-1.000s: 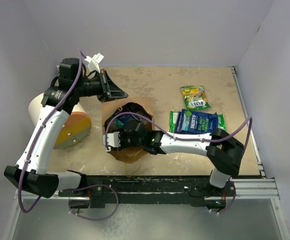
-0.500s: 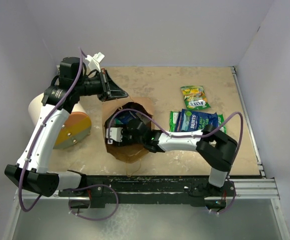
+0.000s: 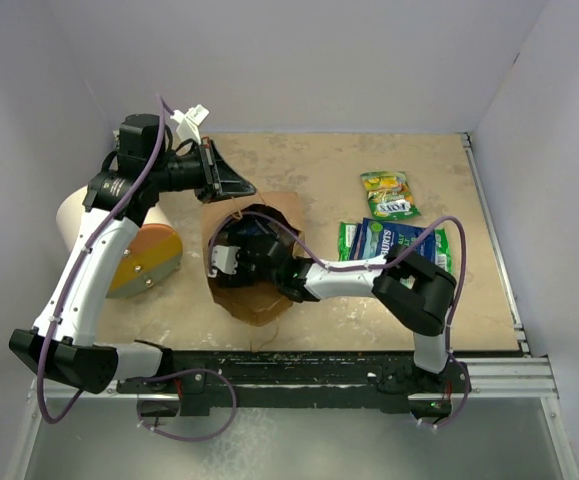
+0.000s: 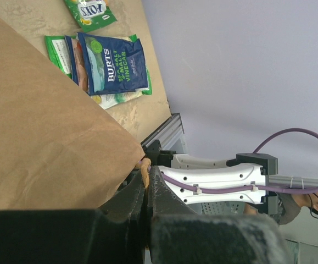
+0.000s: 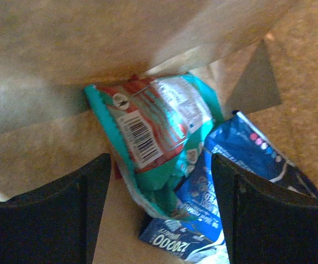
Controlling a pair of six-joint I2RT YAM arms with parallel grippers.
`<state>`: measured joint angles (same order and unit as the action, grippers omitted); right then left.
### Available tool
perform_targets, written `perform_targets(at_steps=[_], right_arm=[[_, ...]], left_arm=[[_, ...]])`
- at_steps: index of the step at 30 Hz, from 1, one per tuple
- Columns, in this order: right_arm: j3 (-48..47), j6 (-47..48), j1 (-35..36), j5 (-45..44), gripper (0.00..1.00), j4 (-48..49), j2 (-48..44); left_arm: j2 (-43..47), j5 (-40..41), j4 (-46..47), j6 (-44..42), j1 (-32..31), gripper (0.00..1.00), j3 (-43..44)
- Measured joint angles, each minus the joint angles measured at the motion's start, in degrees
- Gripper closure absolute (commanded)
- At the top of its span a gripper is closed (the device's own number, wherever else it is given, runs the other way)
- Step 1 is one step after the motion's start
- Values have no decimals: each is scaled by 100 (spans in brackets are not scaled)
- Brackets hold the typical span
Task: Take the snacks out of the paper bag
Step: Take out the snack from the paper bag.
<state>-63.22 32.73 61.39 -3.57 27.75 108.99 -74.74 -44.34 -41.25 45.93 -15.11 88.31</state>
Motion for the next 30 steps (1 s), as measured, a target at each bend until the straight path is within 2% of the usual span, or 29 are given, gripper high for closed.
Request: perform_targets(at_steps=[4,7,9,13,19,30], right_arm=[[-61,33,-2,-166,23,227,13],[-142,28,0,-291,29,369,162],[-184,15,-13,-348,38,509,328],[-190,-20,-66,-450,65,542,529],[-188,-87,-83,-415,100,450,306],[426,-223,-105,334,100,-243,-767]], left_arm=[[0,0,4,7,0,100,0],[0,0,17,39,0,100,-2],[0,0,31,52,0,100,-2],[2,2,22,52,0,100,-2],[2,2,4,50,0,100,-2],[4,13,-7,-7,0,100,-2]])
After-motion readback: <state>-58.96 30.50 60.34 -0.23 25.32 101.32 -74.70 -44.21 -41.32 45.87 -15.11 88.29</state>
